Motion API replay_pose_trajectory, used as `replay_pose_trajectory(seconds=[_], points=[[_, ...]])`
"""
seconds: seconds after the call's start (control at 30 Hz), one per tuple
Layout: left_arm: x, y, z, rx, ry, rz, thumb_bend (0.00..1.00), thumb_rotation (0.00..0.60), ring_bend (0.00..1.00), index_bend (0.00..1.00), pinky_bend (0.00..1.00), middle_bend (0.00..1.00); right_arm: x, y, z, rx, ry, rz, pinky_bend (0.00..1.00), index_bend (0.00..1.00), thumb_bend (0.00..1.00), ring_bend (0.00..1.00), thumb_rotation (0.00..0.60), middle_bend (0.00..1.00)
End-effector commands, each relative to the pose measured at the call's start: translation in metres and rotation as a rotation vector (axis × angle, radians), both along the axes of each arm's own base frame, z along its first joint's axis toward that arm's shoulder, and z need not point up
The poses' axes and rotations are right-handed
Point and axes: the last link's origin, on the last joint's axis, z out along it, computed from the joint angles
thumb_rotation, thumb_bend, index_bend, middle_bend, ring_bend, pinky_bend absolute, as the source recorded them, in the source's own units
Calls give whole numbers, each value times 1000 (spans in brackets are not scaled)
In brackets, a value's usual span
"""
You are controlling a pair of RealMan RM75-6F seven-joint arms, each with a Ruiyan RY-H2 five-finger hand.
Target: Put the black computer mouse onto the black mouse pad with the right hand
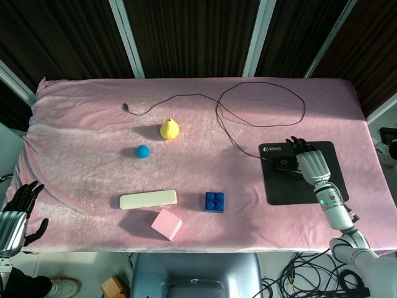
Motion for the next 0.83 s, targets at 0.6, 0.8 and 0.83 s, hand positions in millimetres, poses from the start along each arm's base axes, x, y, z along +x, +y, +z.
replay_pose_trajectory(seconds=[0.6, 0.8, 0.83], points=[[3, 2, -11, -23, 48, -18, 386, 600, 0, 95, 301, 41, 34, 188, 76, -163, -169, 31, 204, 0, 220, 30, 600, 62], [4, 2, -15, -34, 60, -22, 386, 600, 0, 95, 301, 44, 33, 192, 72, -119, -101, -34, 205, 0, 220, 29, 600, 47], [4, 2, -15, -35, 60, -22, 387, 600, 0, 95, 301, 44, 33, 191, 71, -120, -96, -39, 205, 0, 220, 29, 600, 46]])
